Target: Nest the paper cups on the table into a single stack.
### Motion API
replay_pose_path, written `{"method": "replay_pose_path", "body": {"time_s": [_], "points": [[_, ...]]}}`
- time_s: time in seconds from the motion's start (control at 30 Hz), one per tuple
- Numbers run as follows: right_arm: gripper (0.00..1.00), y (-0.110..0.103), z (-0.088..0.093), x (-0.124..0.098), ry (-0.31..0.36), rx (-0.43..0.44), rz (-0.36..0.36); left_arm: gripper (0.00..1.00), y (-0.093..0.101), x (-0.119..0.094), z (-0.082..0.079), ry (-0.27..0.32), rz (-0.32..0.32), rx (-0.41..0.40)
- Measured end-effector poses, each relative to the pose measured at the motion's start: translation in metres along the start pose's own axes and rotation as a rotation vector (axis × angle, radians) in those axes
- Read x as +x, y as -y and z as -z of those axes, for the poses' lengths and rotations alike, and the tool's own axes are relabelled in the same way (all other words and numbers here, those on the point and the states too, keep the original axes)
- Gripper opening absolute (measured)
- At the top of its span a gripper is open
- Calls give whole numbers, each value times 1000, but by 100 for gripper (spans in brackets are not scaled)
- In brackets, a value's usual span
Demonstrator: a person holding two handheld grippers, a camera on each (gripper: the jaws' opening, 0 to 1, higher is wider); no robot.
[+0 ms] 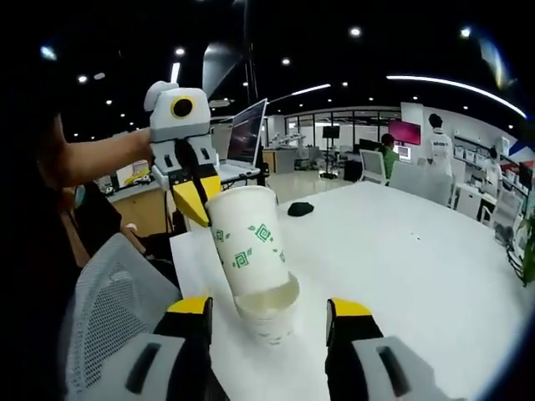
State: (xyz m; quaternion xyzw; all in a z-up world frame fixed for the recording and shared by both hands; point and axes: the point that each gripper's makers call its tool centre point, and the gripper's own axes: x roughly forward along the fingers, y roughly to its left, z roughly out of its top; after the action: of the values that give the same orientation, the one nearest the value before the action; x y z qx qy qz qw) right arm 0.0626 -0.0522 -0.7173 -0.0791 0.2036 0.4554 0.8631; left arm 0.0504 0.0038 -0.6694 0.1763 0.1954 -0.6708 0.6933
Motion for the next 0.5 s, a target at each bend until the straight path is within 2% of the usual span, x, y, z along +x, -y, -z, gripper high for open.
{"method": "replay_pose_path", "body": {"time_s": [0.5], "points": [[55, 1, 6, -2, -14, 6, 11, 0, -3, 10, 8, -68, 4, 33]]}}
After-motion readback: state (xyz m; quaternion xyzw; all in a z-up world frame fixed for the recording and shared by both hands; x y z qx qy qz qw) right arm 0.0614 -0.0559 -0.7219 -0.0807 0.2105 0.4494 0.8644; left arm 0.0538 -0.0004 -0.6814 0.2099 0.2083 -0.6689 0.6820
